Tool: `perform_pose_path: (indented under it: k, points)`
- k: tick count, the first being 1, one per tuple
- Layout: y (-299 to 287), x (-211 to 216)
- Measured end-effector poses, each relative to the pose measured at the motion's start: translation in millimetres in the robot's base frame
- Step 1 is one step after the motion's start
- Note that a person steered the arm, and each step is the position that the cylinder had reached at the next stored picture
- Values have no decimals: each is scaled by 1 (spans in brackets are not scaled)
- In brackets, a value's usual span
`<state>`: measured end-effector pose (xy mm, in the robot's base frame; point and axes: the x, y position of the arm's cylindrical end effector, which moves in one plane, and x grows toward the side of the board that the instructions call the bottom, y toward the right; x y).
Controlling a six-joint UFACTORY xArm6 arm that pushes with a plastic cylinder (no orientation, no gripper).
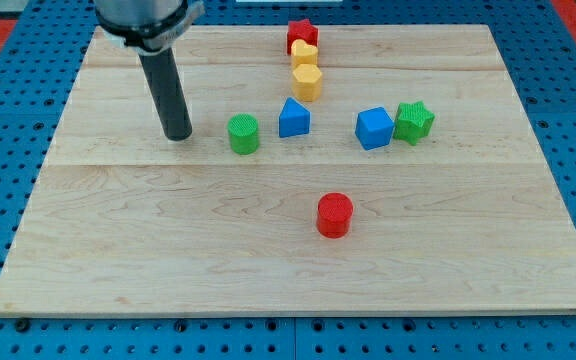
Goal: Place the blue triangle above the blue cube
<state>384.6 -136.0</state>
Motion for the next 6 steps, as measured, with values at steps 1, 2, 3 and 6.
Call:
perform_pose_path:
  k: [1, 2, 3, 6]
  points:
    - [53, -1]
    - [125, -1]
    - [140, -7]
    - [134, -19]
